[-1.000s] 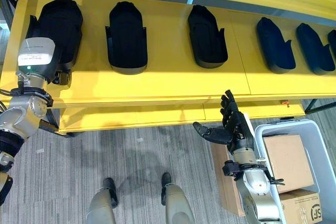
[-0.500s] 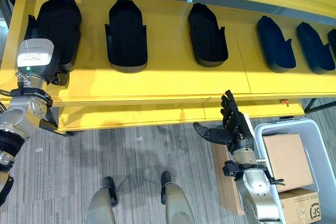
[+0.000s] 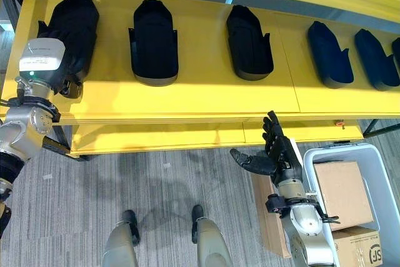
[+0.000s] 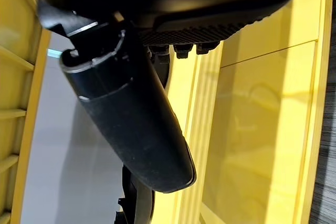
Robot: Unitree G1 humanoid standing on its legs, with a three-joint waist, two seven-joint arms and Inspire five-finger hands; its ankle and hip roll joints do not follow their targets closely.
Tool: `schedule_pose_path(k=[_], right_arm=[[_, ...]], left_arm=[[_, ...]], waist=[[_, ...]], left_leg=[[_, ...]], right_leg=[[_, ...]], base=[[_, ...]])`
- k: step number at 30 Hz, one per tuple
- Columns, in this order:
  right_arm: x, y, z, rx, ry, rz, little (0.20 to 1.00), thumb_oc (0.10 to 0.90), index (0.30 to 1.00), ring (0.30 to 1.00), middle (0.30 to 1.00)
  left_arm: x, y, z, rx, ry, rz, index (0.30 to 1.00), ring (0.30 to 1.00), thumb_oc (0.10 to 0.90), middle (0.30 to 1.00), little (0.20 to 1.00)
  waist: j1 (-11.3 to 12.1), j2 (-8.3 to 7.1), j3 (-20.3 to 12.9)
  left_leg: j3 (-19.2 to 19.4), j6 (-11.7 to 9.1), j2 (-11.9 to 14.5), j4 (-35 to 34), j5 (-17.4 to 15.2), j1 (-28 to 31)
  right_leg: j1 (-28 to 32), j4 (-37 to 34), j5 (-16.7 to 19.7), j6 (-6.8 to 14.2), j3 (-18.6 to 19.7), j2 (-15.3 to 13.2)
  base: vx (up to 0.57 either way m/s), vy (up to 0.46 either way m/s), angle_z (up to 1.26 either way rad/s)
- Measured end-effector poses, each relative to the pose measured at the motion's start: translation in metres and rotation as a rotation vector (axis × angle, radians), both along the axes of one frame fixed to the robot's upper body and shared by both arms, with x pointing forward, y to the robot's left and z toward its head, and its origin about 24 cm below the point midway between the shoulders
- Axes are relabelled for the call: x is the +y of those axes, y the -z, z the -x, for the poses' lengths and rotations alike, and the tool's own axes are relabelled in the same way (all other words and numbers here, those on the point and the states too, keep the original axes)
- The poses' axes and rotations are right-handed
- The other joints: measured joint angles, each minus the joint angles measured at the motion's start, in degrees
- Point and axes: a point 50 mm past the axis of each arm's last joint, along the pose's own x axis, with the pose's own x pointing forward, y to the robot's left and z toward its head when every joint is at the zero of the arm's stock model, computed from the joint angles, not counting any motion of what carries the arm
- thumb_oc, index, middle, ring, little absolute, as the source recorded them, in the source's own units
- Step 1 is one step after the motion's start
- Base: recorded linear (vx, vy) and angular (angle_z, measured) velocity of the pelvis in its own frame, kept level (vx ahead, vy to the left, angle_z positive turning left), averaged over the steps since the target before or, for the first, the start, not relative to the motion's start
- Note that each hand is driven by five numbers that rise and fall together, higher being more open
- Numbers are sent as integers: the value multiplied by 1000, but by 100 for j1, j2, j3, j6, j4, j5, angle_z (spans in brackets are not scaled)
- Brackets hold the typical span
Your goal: Move parts from the plastic box to the shelf.
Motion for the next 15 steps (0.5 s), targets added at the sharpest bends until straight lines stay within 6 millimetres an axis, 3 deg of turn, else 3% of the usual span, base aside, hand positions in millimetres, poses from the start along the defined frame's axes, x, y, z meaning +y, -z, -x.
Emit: schedule_pose_path(k=[15], right_arm=[[0, 3, 1, 18, -5, 0, 1000, 900, 1000, 1000, 1000]], left_arm=[[-2, 22, 7, 59, 41, 26, 1000, 1000, 900, 1000, 1000]], waist=[[19, 1, 0]], left_leg=[[-38, -3, -17, -19, 2, 3]], right_leg=[[9, 26, -3, -3, -6, -7]], base=[[0, 0, 0]])
